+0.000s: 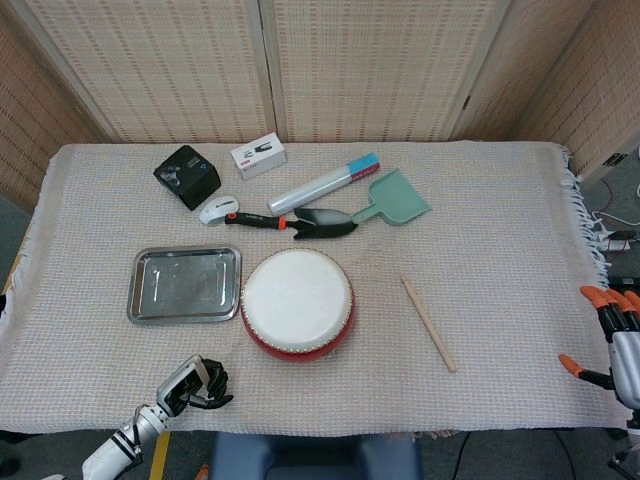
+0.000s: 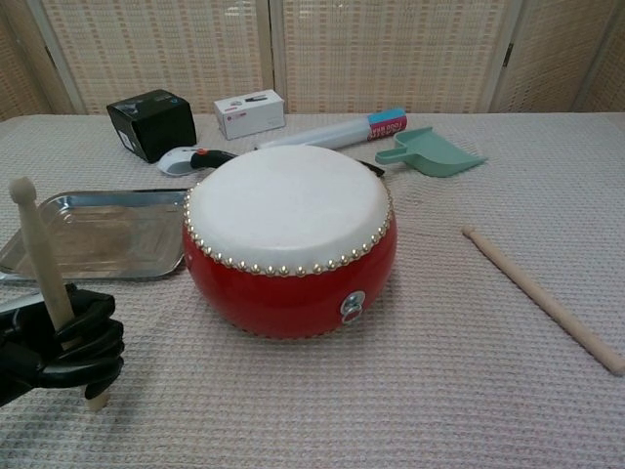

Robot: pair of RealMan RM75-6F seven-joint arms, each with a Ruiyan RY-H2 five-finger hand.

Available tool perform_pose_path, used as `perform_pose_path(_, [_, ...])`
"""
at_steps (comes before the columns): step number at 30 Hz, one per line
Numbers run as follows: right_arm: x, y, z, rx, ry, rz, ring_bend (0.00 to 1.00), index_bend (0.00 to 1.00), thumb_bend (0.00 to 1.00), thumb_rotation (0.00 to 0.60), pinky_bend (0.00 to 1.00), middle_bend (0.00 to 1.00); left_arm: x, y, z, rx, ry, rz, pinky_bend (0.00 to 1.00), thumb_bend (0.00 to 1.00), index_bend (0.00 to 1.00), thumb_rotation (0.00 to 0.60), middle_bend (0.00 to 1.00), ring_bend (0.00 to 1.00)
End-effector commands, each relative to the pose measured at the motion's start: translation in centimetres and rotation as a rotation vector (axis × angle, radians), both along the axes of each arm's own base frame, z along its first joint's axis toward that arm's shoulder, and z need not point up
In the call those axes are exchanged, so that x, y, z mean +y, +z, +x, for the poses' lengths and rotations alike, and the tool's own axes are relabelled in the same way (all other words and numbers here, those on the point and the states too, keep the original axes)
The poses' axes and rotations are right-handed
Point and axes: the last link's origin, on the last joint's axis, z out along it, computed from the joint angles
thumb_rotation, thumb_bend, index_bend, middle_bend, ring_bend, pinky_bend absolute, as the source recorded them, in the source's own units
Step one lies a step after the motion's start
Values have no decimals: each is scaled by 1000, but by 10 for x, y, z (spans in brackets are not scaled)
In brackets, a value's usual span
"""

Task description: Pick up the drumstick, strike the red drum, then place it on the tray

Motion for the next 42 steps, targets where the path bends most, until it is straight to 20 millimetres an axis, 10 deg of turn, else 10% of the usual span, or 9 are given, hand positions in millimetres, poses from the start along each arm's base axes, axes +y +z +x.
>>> perform_pose_path(1, [0,0,0,0,-3,1,0,143,97,600,97,134,-1,-2,0,18,-7,11,701,236,882,600,870,760])
perform_pose_path(23, [-1,-1,1,7,-8,4,0,143,97,600,103,134,-5,-18,-5,126,-64,42,808,264,993,600,962,851])
perform_pose_path(42, [0,-1,1,6,-5,2,0,143,97,600,103,134,1,-17,-7,175,-82,148,1000,623,1000,600,1000,1000])
